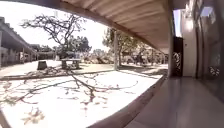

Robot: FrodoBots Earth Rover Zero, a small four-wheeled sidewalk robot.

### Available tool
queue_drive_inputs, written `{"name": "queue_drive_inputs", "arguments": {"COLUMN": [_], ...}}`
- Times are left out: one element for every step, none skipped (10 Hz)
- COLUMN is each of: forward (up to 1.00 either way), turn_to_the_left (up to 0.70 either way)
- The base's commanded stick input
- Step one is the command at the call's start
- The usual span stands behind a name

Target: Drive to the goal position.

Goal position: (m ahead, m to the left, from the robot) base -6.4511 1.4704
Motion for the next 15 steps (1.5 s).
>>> {"name": "queue_drive_inputs", "arguments": {"forward": [0.0, 0.0, 0.0, 0.01, 0.03, 0.06, 0.11, 0.34, 0.42, 0.7, 0.7, 0.7, 0.7, 0.7, 0.7], "turn_to_the_left": [0.0, 0.0, 0.0, 0.0, 0.0, 0.0, 0.0, 0.0, 0.0, 0.0, 0.0, 0.0, 0.0, 0.0, 0.0]}}
